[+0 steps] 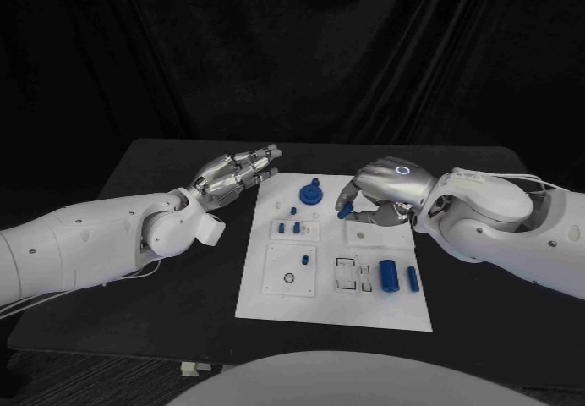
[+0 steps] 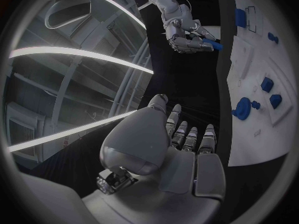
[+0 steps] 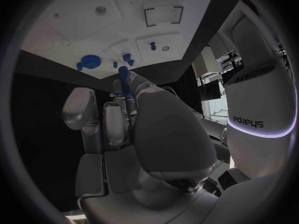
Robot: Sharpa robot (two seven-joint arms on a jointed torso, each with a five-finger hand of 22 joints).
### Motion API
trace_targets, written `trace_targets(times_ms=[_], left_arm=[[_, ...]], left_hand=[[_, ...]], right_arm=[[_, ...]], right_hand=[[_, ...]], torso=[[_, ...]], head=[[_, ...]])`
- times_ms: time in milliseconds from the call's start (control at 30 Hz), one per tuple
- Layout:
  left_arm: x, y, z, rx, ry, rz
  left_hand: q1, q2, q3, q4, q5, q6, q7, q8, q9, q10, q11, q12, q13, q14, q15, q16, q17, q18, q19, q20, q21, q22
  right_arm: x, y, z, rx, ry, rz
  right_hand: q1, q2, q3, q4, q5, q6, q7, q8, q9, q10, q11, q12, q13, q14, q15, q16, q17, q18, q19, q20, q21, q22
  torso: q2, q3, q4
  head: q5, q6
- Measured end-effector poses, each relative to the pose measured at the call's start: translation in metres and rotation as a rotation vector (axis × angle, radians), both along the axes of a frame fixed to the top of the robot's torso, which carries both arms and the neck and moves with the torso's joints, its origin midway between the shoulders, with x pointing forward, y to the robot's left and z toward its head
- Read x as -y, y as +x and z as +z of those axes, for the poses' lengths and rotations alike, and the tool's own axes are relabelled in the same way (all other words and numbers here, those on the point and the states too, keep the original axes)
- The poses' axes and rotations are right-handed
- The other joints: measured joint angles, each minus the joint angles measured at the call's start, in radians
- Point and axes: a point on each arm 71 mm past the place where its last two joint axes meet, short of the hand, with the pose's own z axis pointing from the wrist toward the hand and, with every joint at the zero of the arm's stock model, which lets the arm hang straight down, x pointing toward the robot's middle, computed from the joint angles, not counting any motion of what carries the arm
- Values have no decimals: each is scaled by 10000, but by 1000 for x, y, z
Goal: Assemble the parts on the task board
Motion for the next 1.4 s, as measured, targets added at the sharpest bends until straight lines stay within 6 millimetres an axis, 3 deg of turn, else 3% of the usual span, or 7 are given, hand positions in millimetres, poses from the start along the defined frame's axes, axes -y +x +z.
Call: trace_targets(times_ms=[167,300,467,633,1033,1400], left_arm=[[2,0,-1,-28,-29,-61],[2,0,-1,-43,-55,-109],[2,-1,-1,-61,-77,-136],[1,-2,-1,-64,-79,-126],[1,-2,-1,-74,-103,-168],[3,-1,-2,-112,-101,-234]], left_hand=[[0,0,0,0,0,56,-14,41,-1,0,0,0,0,0,0,0,9,0,0,0,0,36],[0,0,0,0,0,72,0,42,-1,0,0,0,0,0,0,0,9,0,0,0,0,37],[0,0,0,0,41,71,0,42,8,0,0,-1,-1,0,0,0,9,0,0,-1,0,49],[0,0,0,0,41,71,0,42,8,0,0,-1,-1,0,0,0,9,-1,0,-1,0,49],[0,0,0,0,41,71,0,41,7,0,0,-3,-1,0,-1,0,8,0,0,-1,0,48],[0,0,1,-2,41,71,0,41,5,-40,32,-10,-1,-3,12,0,8,-1,36,36,0,47]], right_arm=[[-34,-11,-7,-311,-45,901],[-67,-20,-26,-689,-330,1671],[-92,-29,-45,-920,-647,2309],[-101,-31,-58,-1030,-932,2537],[-102,-31,-66,-1059,-1294,2679],[-104,-34,-75,-1174,-1535,2769]], right_hand=[[0,0,-1,0,137,-1,0,-1,14,74,3,-102,1,0,0,0,5,1,0,0,39,0],[0,-1,40,-43,205,-2,1,-9,44,78,-1,-139,3,0,0,0,5,2,0,0,38,0],[-2,-2,114,-81,275,-39,37,-69,48,78,-3,-217,8,0,0,0,5,3,0,0,38,-1],[38,-43,128,-68,326,-46,44,-116,49,109,30,-272,9,0,0,0,5,4,0,0,38,7],[37,-44,155,-95,326,-77,73,-124,36,148,68,-312,22,0,0,-1,37,5,-1,1,38,7],[-4,-85,182,-122,321,-78,73,-204,36,183,102,-335,34,-1,1,-1,29,5,-36,-34,38,5]], torso=[[-2,0,0],[-6,0,0],[0,5,2],[1,6,6],[16,6,17],[-6,0,-5]], head=[[-6,0],[36,0],[114,0],[139,0],[-18,0],[-75,0]])
